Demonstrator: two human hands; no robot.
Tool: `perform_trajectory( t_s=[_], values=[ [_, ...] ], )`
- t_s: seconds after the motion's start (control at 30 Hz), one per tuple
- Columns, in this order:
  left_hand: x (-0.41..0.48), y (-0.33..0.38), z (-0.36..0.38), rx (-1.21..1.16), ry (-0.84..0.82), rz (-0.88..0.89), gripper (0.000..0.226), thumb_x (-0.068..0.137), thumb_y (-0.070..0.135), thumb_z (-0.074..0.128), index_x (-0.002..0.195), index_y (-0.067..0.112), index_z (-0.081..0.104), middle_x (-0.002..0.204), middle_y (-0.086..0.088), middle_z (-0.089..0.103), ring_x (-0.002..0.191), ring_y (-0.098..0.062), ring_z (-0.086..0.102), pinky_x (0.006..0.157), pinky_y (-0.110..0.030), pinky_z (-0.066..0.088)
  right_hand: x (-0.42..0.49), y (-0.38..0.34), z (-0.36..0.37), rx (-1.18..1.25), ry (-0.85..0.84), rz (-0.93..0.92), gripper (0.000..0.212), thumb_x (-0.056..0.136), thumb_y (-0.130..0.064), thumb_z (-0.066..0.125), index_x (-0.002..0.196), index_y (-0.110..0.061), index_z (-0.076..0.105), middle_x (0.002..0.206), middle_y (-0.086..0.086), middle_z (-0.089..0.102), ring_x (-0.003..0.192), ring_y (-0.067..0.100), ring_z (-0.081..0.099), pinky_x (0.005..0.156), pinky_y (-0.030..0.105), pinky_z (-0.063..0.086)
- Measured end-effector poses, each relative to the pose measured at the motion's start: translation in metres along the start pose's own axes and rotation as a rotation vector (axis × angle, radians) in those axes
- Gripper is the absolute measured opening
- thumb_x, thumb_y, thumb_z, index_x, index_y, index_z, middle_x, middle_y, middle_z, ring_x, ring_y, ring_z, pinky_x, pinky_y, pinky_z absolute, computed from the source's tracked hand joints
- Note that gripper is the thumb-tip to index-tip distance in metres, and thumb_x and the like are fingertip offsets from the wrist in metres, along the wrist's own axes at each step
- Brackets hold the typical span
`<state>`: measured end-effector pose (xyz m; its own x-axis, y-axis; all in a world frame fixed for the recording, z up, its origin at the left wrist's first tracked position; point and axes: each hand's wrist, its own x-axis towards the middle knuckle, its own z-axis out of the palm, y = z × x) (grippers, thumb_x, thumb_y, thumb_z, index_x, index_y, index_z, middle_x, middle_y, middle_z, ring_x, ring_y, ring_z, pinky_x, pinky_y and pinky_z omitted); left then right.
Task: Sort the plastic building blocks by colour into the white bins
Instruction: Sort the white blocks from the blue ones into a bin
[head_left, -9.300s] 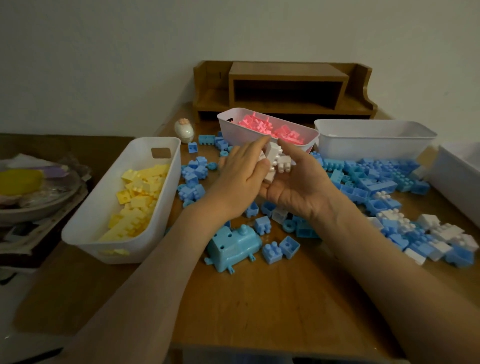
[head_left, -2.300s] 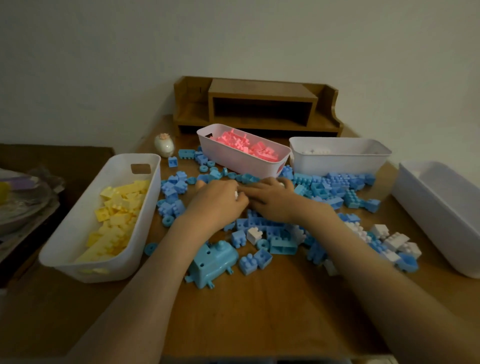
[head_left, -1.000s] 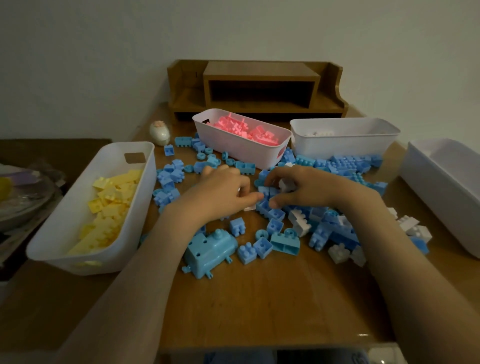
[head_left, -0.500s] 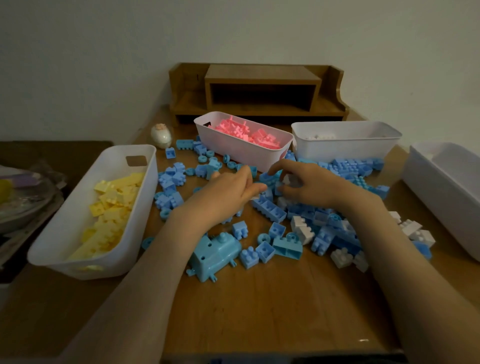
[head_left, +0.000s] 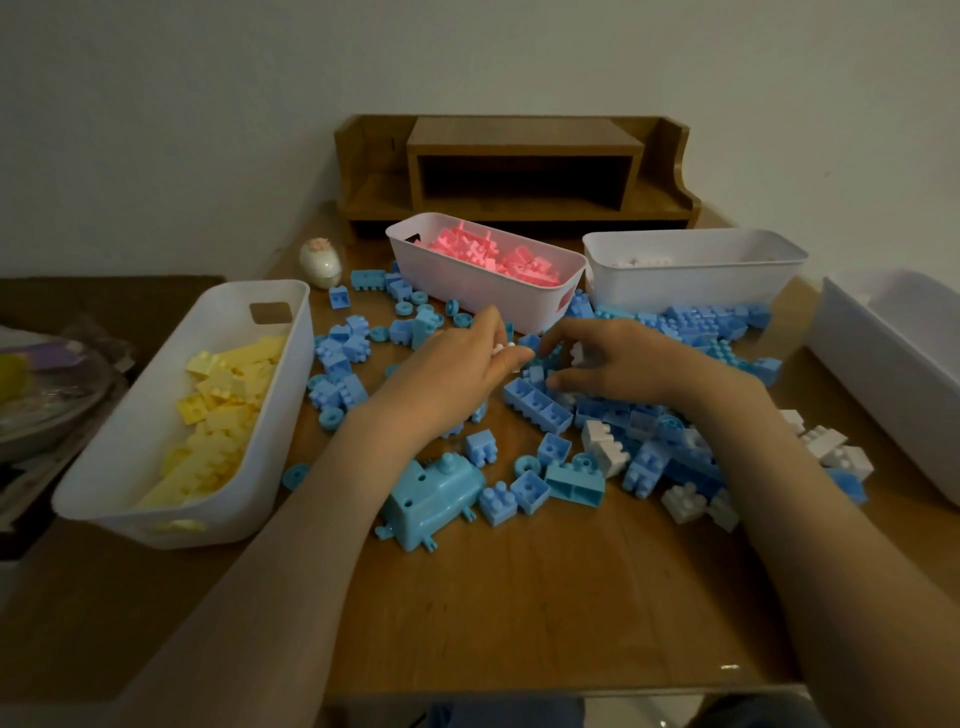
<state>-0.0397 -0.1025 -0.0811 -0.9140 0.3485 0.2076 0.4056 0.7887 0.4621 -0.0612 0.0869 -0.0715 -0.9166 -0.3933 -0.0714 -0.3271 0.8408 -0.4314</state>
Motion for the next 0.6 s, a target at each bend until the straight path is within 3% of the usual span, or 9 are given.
perform_trajectory(
  t_s=[0.13, 0.27, 0.37, 0.47, 0.53, 0.6],
  values=[
    [-0.0007, 0.0005, 0.0006, 0.037, -0.017, 0.028, 0.021, 0.101, 0.036, 0.038, 0.104, 0.016, 0.042, 0.093, -0.008, 0.062, 0.079, -0.020, 0.057, 0.059, -0.030, 0.040, 0.0003, 0.0003, -0.0002, -0.006, -0.008, 0.005, 0.030, 0.085, -0.042, 0.062, 0.112, -0.036, 0.052, 0.109, -0.001, 0.058, 0.093, 0.014, 0.055, 0.078, 0.028, 0.042],
    [-0.0005, -0.0007, 0.0011, 0.060, -0.052, 0.046, 0.027, 0.103, 0.024, 0.033, 0.121, 0.015, 0.051, 0.109, -0.004, 0.060, 0.094, -0.018, 0.055, 0.072, -0.032, 0.042, -0.0009, -0.0013, -0.0016, -0.012, -0.036, -0.003, 0.030, 0.084, -0.041, 0.064, 0.111, -0.037, 0.050, 0.106, -0.002, 0.057, 0.088, 0.012, 0.054, 0.071, 0.024, 0.039],
    [0.0003, -0.0031, 0.0020, 0.056, -0.029, 0.048, 0.022, 0.101, 0.019, 0.033, 0.105, 0.011, 0.053, 0.095, -0.004, 0.058, 0.081, -0.017, 0.050, 0.068, -0.034, 0.039, -0.0003, -0.0016, 0.0002, -0.020, -0.023, -0.026, 0.025, 0.088, -0.032, 0.060, 0.108, -0.039, 0.050, 0.104, -0.003, 0.058, 0.083, 0.008, 0.054, 0.069, 0.023, 0.039],
    [0.0007, -0.0051, 0.0014, 0.036, 0.022, 0.024, 0.022, 0.100, 0.024, 0.038, 0.083, 0.011, 0.045, 0.068, 0.000, 0.048, 0.060, -0.012, 0.043, 0.054, -0.033, 0.029, -0.0030, -0.0035, -0.0013, 0.011, 0.033, -0.052, 0.018, 0.091, -0.026, 0.053, 0.105, -0.038, 0.053, 0.083, -0.004, 0.055, 0.070, 0.009, 0.051, 0.062, 0.021, 0.037],
    [0.0004, -0.0052, 0.0013, 0.074, 0.021, -0.004, 0.027, 0.098, 0.035, 0.044, 0.080, 0.015, 0.044, 0.066, 0.002, 0.047, 0.061, -0.011, 0.045, 0.049, -0.031, 0.028, -0.0052, -0.0055, -0.0038, 0.045, 0.095, -0.074, 0.014, 0.094, -0.026, 0.049, 0.104, -0.031, 0.058, 0.070, -0.006, 0.049, 0.062, 0.007, 0.047, 0.057, 0.020, 0.034],
    [0.0002, -0.0047, 0.0026, 0.089, 0.005, -0.007, 0.029, 0.094, 0.043, 0.050, 0.084, 0.015, 0.049, 0.071, 0.002, 0.051, 0.068, -0.015, 0.050, 0.052, -0.029, 0.032, -0.0064, -0.0074, -0.0050, 0.077, 0.144, -0.084, 0.017, 0.096, -0.029, 0.047, 0.102, -0.024, 0.062, 0.069, -0.007, 0.051, 0.062, 0.006, 0.047, 0.059, 0.022, 0.037]
  ],
)
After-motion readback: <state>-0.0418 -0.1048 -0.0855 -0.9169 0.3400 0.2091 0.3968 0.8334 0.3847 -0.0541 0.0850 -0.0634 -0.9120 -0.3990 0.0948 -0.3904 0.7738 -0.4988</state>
